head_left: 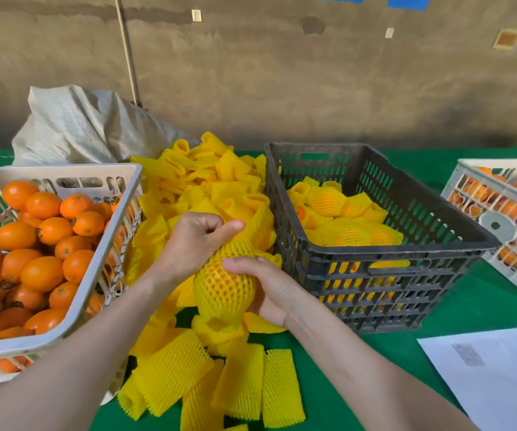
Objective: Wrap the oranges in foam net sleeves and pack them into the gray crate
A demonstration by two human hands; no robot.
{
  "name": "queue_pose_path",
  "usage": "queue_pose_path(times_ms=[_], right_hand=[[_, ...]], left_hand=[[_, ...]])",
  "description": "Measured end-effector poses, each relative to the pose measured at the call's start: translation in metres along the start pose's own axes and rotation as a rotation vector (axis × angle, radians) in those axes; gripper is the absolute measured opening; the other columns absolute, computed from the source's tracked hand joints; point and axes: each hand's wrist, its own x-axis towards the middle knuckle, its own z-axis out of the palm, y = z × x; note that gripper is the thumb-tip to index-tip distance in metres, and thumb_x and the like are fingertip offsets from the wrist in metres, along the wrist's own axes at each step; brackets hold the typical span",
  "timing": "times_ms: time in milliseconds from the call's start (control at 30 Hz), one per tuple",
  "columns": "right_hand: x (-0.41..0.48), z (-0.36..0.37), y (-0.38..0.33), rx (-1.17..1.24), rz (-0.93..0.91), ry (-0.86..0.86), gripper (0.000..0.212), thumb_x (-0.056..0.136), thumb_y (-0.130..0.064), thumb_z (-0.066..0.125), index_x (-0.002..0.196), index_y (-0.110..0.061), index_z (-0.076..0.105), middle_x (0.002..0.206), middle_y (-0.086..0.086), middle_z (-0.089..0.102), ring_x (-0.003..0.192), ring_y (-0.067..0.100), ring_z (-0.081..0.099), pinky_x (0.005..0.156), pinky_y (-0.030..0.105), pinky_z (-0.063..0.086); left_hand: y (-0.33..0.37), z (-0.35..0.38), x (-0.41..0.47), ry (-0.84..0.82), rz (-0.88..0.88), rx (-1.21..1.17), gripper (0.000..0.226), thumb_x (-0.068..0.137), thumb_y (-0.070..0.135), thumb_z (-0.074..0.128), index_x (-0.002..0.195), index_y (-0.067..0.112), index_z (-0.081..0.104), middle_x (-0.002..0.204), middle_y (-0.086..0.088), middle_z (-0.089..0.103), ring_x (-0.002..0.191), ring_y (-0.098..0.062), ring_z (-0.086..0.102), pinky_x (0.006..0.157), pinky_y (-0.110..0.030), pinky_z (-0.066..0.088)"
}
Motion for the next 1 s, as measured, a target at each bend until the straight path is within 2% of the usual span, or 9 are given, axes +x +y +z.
queue_pose_path(times_ms=[100, 167, 300, 433, 567, 733, 867, 933, 1000], right_hand=[[-0.003, -0.012, -0.015, 0.033, -0.052, 0.040, 0.089, 0.053, -0.028, 0.074, 0.134, -0.005, 0.045, 0.127, 0.022, 0.057, 0.119, 0.037, 0.053, 0.104, 0.054, 0.038], [-0.008, -0.022, -0.032, 0.032, -0.105, 0.072, 0.088, 0.053, -0.019, 0.080, 0.133, -0.006, 0.046, 0.128, 0.021, 0.057, 0.120, 0.036, 0.053, 0.104, 0.055, 0.038], [-0.016, -0.044, -0.065, -0.023, -0.246, 0.095, 0.072, 0.061, -0.018, 0.066, 0.130, -0.002, 0.050, 0.118, 0.019, 0.061, 0.109, 0.033, 0.058, 0.096, 0.049, 0.045], [-0.016, -0.068, -0.092, 0.007, -0.304, 0.224, 0.088, 0.057, -0.015, 0.075, 0.136, -0.001, 0.039, 0.123, 0.019, 0.057, 0.115, 0.036, 0.055, 0.096, 0.050, 0.045], [-0.015, -0.096, -0.111, -0.008, -0.367, 0.313, 0.090, 0.054, -0.026, 0.079, 0.133, -0.004, 0.043, 0.125, 0.020, 0.058, 0.111, 0.034, 0.058, 0.090, 0.049, 0.051], [0.003, -0.147, -0.133, -0.096, -0.471, 0.415, 0.029, 0.075, -0.023, 0.073, 0.101, -0.017, 0.062, 0.088, 0.002, 0.068, 0.086, 0.021, 0.065, 0.072, 0.036, 0.053], [0.031, -0.180, -0.142, -0.530, -0.372, 0.459, 0.016, 0.071, -0.022, 0.077, 0.083, -0.019, 0.067, 0.077, -0.004, 0.069, 0.075, 0.011, 0.066, 0.065, 0.023, 0.053], [0.049, -0.188, -0.141, -1.007, -0.220, 0.451, 0.017, 0.068, -0.026, 0.075, 0.079, -0.017, 0.066, 0.075, -0.003, 0.065, 0.072, 0.012, 0.062, 0.057, 0.021, 0.047], [0.065, -0.189, -0.139, -1.513, -0.012, 0.407, 0.031, 0.071, -0.033, 0.072, 0.094, -0.012, 0.064, 0.093, 0.004, 0.063, 0.090, 0.024, 0.060, 0.066, 0.029, 0.048]], left_hand=[[0.006, 0.013, 0.011, 0.066, -0.014, -0.019, 0.030, 0.095, 0.023, 0.049, 0.080, 0.001, 0.063, 0.073, 0.003, 0.060, 0.066, -0.002, 0.049, 0.062, -0.016, 0.040], [0.005, 0.024, 0.020, 0.177, -0.130, -0.146, 0.033, 0.100, 0.029, 0.038, 0.103, 0.007, 0.062, 0.098, 0.002, 0.064, 0.087, -0.004, 0.057, 0.074, -0.011, 0.044], [-0.002, 0.054, 0.035, 0.294, -0.273, -0.219, 0.018, 0.100, 0.012, 0.043, 0.091, 0.011, 0.059, 0.096, -0.009, 0.065, 0.089, -0.015, 0.056, 0.075, -0.025, 0.046], [-0.004, 0.087, 0.051, 0.192, -0.160, 0.012, 0.010, 0.090, 0.001, 0.059, 0.096, -0.001, 0.066, 0.103, -0.020, 0.068, 0.095, -0.027, 0.062, 0.081, -0.038, 0.049], [0.006, 0.110, 0.077, 0.114, -0.015, 0.281, 0.017, 0.087, 0.009, 0.065, 0.100, -0.002, 0.067, 0.104, -0.020, 0.069, 0.102, -0.034, 0.062, 0.064, -0.024, 0.034], [0.009, 0.148, 0.088, -0.090, 0.068, 0.483, 0.021, 0.085, -0.001, 0.058, 0.105, -0.002, 0.061, 0.106, -0.023, 0.066, 0.100, -0.040, 0.059, 0.070, -0.026, 0.038], [-0.006, 0.157, 0.091, -0.124, 0.025, 0.625, 0.021, 0.090, -0.001, 0.051, 0.105, 0.004, 0.064, 0.105, -0.015, 0.067, 0.099, -0.033, 0.061, 0.079, -0.038, 0.050], [-0.008, 0.158, 0.090, -0.138, 0.023, 0.660, 0.027, 0.090, -0.002, 0.052, 0.111, 0.008, 0.064, 0.107, -0.013, 0.066, 0.100, -0.030, 0.060, 0.080, -0.037, 0.048], [-0.008, 0.158, 0.090, -0.148, 0.016, 0.669, 0.031, 0.089, -0.003, 0.053, 0.115, 0.009, 0.062, 0.108, -0.012, 0.066, 0.102, -0.028, 0.059, 0.081, -0.035, 0.048]])
